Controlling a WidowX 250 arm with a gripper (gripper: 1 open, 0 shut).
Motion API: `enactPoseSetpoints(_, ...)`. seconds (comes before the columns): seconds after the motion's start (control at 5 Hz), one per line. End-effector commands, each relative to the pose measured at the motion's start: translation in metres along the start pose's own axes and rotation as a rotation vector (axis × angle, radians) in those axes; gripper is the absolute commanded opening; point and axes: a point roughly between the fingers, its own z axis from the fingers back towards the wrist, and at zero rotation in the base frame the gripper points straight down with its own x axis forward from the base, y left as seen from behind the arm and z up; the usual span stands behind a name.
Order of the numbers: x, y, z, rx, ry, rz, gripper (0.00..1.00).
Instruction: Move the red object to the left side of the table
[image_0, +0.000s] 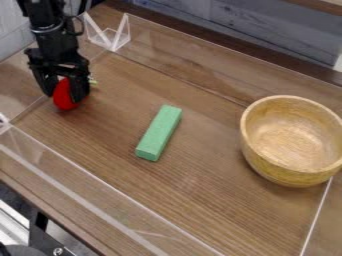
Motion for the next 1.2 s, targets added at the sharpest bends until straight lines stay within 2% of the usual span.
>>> enactPoseSetpoints(0.0,0.013,-0.001,0.016,0.027,-0.072,-0.017,1.0)
enactPoseSetpoints(0.2,0.02,-0.002,0.01,0.024,-0.074,-0.028,1.0)
enactPoseSetpoints(0.4,0.026,-0.002,0.003,0.017,-0.074,-0.036,0.0)
enactPoseSetpoints(0.6,0.02,-0.009,0.016,0.001,-0.071,-0.019,1.0)
enactPoseSetpoints(0.8,0.015,-0.016,0.029,-0.012,-0.071,-0.005,0.0)
enactPoseSetpoints(1.0,0.012,-0.012,0.035,-0.027,-0.063,-0.062,1.0)
